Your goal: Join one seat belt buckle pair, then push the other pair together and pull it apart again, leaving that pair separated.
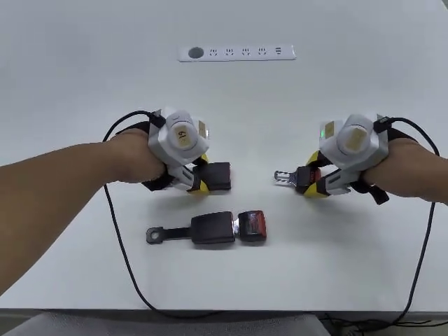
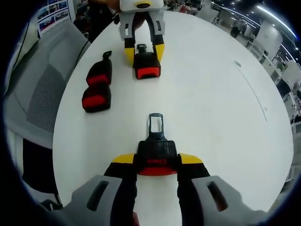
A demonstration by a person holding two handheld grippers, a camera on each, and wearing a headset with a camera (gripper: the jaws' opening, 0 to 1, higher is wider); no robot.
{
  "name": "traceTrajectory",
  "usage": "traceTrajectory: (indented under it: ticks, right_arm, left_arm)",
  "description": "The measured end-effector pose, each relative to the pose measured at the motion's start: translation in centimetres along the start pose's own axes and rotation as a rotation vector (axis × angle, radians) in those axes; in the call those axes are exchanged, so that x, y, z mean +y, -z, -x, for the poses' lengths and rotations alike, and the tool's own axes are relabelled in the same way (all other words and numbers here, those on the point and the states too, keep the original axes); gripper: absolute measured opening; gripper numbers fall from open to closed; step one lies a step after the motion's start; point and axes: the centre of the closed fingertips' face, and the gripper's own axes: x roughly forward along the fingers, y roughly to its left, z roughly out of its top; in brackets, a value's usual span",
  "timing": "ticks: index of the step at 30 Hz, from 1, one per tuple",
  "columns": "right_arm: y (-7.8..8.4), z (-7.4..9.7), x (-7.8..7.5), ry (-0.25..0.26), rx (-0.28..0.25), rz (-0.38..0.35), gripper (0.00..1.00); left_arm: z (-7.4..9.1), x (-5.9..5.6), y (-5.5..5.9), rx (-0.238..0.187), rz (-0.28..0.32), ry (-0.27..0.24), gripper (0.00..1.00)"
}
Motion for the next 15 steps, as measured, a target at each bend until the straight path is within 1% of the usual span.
traceTrajectory:
  ticks: [5, 6, 9, 12, 14, 15]
  right_arm:
    - [-2.4, -0.9, 0.7, -0.003, -0.023, 0.015, 0.32]
    - [-2.6, -1.0, 0.8, -0.003, -0.024, 0.018, 0.32]
    - [-4.2, -1.7, 1.4, -0.015, -0.034, 0.034, 0.32]
    - [-5.0, -2.1, 1.3, -0.018, -0.043, 0.029, 0.32]
    - [-5.9, -2.3, 1.7, -0.020, -0.049, 0.029, 0.32]
    - [-6.1, -2.8, 1.5, -0.022, -0.051, 0.035, 0.32]
  left_arm:
    - [0.0, -0.1, 0.1, -0.012, 0.009, 0.000, 0.33]
    - [0.0, -0.1, 0.1, -0.013, 0.009, 0.000, 0.33]
    - [0.0, -0.1, 0.1, -0.019, 0.007, 0.003, 0.33]
    - [0.0, -0.2, 0.0, -0.019, 0.005, 0.003, 0.33]
    - [0.0, -0.3, 0.0, -0.021, 0.008, -0.001, 0.33]
    - [0.0, -0.4, -0.1, -0.020, 0.008, -0.002, 0.33]
